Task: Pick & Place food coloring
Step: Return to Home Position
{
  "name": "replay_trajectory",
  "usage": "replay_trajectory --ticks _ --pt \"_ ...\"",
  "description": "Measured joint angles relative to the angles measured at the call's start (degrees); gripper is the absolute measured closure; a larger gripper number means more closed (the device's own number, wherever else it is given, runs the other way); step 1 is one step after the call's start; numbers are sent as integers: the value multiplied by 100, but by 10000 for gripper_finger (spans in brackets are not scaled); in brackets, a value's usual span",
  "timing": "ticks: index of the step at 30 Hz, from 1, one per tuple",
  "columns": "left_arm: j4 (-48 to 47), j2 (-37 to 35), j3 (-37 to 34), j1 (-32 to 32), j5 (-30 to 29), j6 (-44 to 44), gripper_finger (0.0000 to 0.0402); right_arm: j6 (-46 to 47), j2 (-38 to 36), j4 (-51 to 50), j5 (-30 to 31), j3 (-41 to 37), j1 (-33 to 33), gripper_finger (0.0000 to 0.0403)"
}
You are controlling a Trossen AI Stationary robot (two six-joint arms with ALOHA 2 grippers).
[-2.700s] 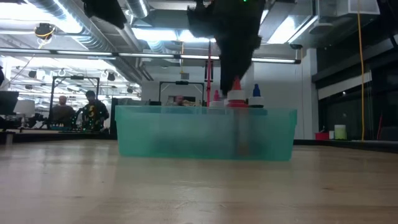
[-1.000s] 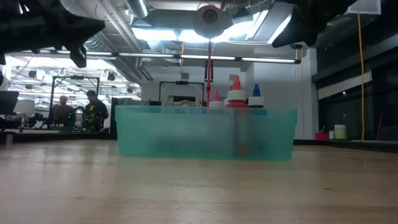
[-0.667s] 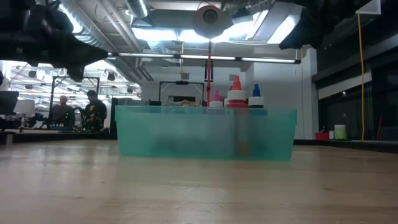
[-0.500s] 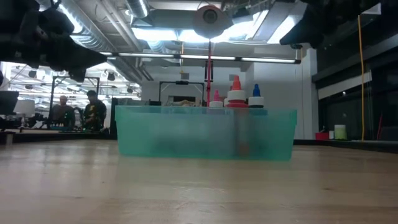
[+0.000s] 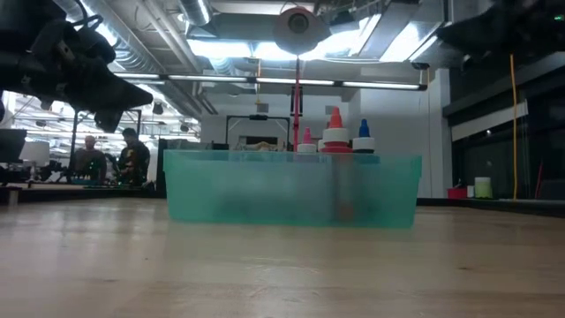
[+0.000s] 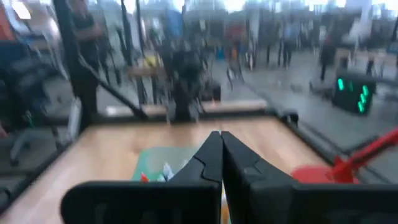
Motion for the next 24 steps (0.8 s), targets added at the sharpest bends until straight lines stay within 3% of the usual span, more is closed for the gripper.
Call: replay_trajectory --ticks 6,9,12,16,24 --pt "19 19 0 0 -85 365 398 11 -1576 -156 1 -568 -38 400" --pt "33 9 0 0 -85 315 395 -116 -1493 -196 20 -642 -38 400" --pt "17 4 0 0 -82 278 394 -124 -1560 73 -495 -853 -38 401" --pt "43 47 0 0 -98 276 397 388 -1554 1223 -982 -1530 -36 401" --pt "52 61 0 0 -102 276 393 440 -1549 286 -633 -1566 -38 401"
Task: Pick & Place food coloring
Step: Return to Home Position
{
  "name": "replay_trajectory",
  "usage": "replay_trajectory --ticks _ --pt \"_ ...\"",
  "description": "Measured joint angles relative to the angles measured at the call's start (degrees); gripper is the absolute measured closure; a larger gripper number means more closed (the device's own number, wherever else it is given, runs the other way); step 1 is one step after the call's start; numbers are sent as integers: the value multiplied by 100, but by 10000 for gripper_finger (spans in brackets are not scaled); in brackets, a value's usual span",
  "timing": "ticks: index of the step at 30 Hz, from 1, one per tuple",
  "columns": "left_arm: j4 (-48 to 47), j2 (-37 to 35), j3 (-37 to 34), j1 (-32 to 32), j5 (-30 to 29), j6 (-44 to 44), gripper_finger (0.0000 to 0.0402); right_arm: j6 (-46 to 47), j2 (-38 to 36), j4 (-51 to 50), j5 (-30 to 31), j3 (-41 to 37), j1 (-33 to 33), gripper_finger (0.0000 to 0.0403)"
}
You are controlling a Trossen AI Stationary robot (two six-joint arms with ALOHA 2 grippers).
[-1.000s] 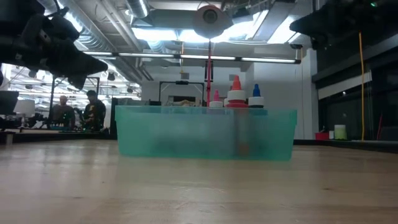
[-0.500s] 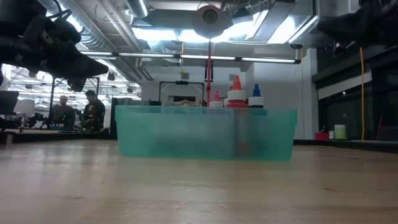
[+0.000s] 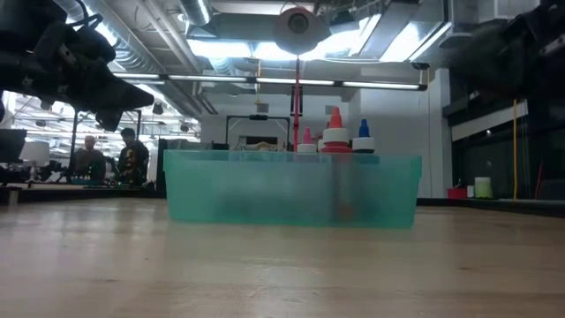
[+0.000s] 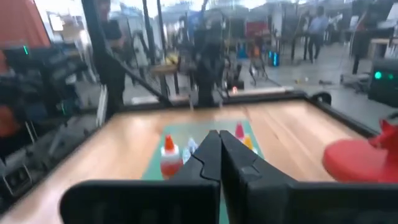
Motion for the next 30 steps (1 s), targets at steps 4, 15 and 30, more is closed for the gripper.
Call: replay_trajectory --ticks 4,15,30 --pt "5 0 0 0 2 0 391 -385 79 -266 16 0 0 402" --pt "4 0 0 0 13 0 393 -899 750 -271 382 0 4 380" --pt "5 0 0 0 11 0 392 -1029 1019 -240 496 0 4 371"
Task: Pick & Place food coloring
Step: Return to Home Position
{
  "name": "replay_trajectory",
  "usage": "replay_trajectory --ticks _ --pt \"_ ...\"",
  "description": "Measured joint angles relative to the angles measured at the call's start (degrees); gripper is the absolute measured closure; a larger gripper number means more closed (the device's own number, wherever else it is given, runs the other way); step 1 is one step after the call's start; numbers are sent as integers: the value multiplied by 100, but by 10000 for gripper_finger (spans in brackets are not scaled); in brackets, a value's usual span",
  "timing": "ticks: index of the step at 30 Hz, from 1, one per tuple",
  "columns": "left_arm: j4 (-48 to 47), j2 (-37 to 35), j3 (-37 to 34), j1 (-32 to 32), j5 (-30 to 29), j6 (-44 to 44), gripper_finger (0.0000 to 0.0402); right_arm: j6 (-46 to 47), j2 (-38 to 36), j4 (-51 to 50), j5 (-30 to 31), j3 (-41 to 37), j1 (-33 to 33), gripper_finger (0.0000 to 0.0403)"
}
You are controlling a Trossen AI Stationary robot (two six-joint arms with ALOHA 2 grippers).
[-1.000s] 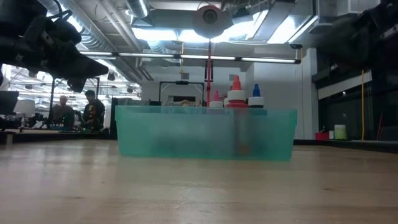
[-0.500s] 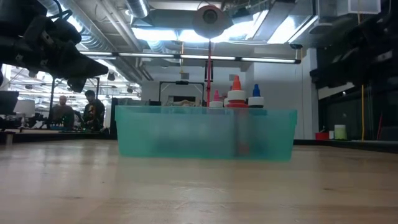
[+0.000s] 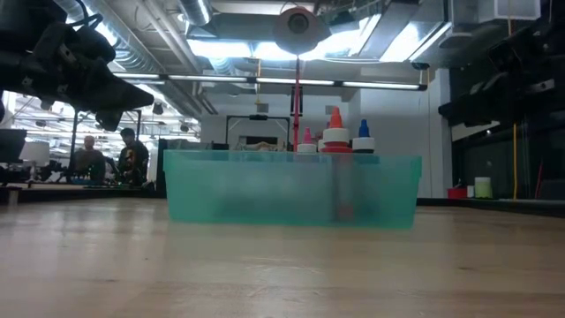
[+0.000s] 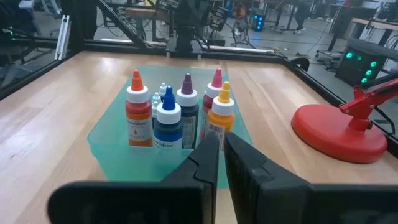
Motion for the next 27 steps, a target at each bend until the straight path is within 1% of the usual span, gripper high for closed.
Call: replay_trajectory --ticks 27 --pt "0 0 2 0 0 0 393 -6 -2 -4 0 2 0 370"
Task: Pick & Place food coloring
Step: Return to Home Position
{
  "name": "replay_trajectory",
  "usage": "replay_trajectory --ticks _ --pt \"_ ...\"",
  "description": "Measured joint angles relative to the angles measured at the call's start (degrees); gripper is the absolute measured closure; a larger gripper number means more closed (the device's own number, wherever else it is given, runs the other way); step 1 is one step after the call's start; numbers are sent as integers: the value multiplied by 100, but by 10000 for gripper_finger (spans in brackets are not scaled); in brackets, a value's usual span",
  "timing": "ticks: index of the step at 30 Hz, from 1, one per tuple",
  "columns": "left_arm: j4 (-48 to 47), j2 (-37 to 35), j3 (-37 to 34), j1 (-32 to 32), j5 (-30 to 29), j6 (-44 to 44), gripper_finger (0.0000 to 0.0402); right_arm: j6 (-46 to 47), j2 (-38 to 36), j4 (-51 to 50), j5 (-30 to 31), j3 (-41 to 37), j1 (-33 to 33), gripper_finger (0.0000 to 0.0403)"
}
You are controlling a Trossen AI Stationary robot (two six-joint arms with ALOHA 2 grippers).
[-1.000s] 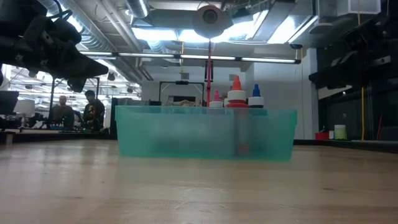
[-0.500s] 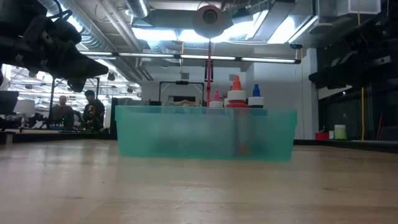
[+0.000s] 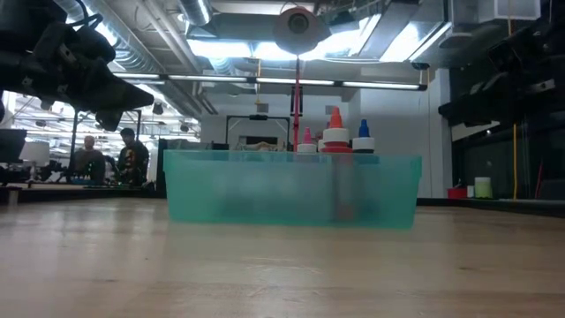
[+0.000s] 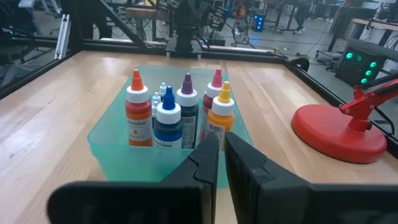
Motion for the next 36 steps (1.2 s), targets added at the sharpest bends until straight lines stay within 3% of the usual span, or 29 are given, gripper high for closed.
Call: replay_trajectory --ticks 36 --pt "-1 0 0 -1 -2 0 390 -1 0 -2 1 0 0 370"
